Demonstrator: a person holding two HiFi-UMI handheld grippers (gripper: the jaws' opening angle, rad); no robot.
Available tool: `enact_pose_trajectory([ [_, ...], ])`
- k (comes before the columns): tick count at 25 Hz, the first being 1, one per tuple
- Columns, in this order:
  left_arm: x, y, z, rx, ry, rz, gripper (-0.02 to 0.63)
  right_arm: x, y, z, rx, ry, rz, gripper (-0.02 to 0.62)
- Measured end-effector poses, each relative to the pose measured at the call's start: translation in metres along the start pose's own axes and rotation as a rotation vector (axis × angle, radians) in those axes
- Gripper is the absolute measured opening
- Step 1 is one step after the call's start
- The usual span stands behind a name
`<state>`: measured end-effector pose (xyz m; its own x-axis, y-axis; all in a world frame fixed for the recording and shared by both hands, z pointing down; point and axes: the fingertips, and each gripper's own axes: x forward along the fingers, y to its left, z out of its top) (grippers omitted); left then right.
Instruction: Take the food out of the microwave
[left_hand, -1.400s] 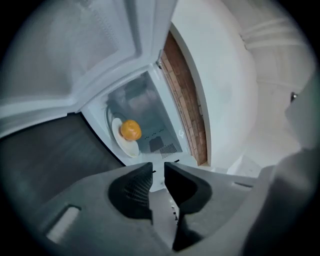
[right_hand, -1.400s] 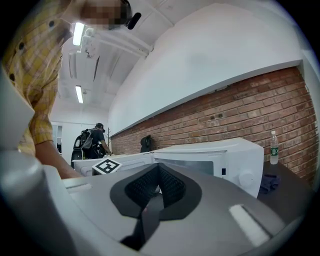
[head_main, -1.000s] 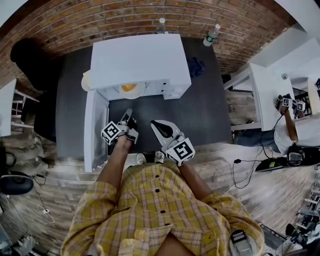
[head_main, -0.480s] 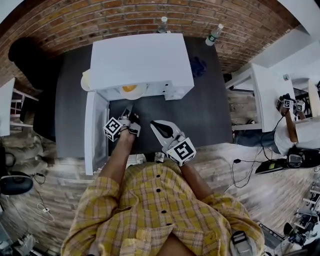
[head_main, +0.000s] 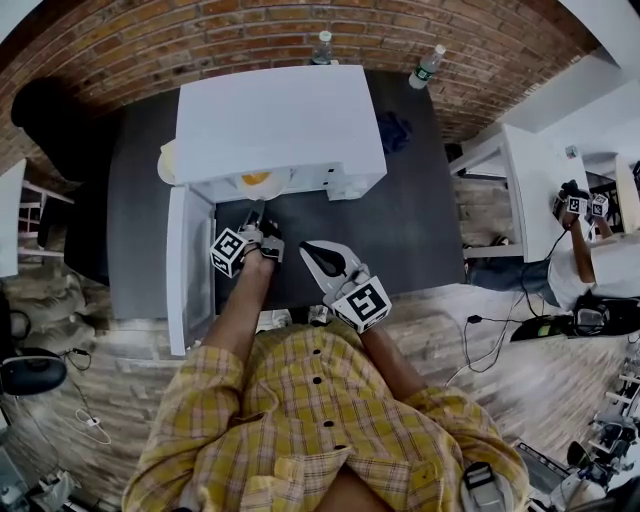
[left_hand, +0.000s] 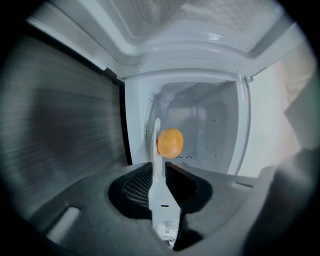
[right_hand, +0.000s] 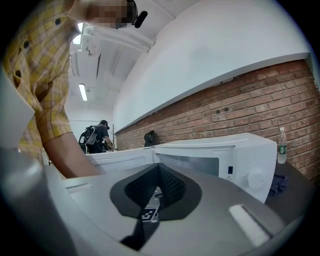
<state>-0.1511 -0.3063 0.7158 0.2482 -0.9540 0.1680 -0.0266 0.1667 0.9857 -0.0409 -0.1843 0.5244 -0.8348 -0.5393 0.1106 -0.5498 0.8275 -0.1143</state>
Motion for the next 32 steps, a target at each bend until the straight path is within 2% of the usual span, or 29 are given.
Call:
enact_pose_trajectory([
  [13,0.014,0.004,0.006,-0.044,-0.065,0.032,0.078,-0.004,-0.01,-0.007,0.008,0.009,-0.035,0.003],
  [17,0.016,0.009,0.012,-0.07,-0.103,0.036,0.051,-0.002,-0.01,-0.005,-0.031,0.016,-0.025,0.003],
  [24,0.02,0.008,0.012,-0.084,-0.12,0.04,0.051,-0.007,-0.012,-0.007,-0.01,0.029,-0.046,0.003],
  [27,0.02,0.008,0.013,-0.08,-0.132,0.05,0.015,-0.009,-0.013,-0.007,-0.011,0.024,-0.05,0.003],
  [32,0.016,0.008,0.015,-0.04,-0.137,0.062,0.011,-0.012,-0.014,-0.008,-0.009,0.027,-0.053,0.003],
])
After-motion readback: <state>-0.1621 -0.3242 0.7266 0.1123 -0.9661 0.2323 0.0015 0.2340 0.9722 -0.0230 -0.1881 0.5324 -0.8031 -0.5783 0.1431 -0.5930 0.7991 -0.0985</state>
